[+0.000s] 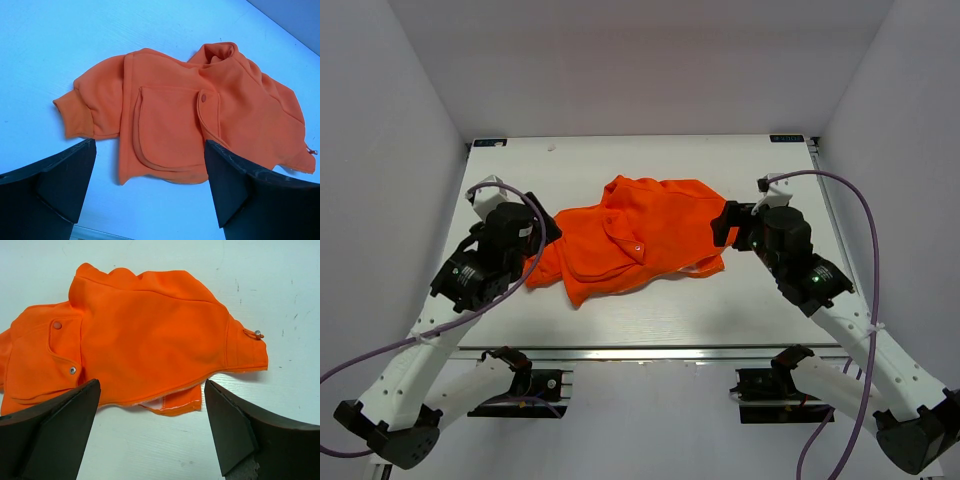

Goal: Zip up the jacket

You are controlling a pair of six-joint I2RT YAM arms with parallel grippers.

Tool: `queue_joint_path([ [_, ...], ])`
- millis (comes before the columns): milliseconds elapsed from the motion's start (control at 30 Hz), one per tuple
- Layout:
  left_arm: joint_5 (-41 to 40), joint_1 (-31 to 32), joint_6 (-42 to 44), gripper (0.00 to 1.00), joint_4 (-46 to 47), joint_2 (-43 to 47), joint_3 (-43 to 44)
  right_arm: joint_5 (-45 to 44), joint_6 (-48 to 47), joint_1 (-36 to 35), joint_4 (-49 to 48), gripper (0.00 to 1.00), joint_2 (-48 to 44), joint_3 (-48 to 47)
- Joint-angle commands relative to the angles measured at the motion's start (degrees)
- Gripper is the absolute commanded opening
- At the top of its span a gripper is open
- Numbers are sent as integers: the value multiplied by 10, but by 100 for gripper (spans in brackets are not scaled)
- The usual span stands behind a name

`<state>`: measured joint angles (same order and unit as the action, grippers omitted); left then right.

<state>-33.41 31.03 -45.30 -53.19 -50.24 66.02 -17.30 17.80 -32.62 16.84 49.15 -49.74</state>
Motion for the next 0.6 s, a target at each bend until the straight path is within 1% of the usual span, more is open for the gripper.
queue_joint_path([
  [0, 12, 0, 6, 98, -8, -14, 17, -1, -8, 4, -28, 89, -12, 7],
  [100, 18, 0, 3, 98, -11, -22, 15, 29, -21, 3, -57, 89, -15, 25],
  [233, 25, 0, -1, 98, -27, -21, 15, 19, -28, 3, -65, 89, -5, 30],
  [367, 50, 0, -6, 98, -21, -16, -9, 7, -18, 4, -49, 89, 24, 16],
  [400, 70, 0, -7, 98, -17, -17, -18, -2, -15, 3, -44, 89, 41, 11],
  [467, 80, 0, -13, 98, -20, -28, -44, -10, -12, 4, -30, 89, 64, -5],
  [500, 84, 0, -29, 98, -26, -34, -52, -15, -9, 5, -23, 89, 91, -14],
  [567, 104, 0, -37, 98, -25, -49, -84, -12, -6, 9, -2, 89, 135, -43],
])
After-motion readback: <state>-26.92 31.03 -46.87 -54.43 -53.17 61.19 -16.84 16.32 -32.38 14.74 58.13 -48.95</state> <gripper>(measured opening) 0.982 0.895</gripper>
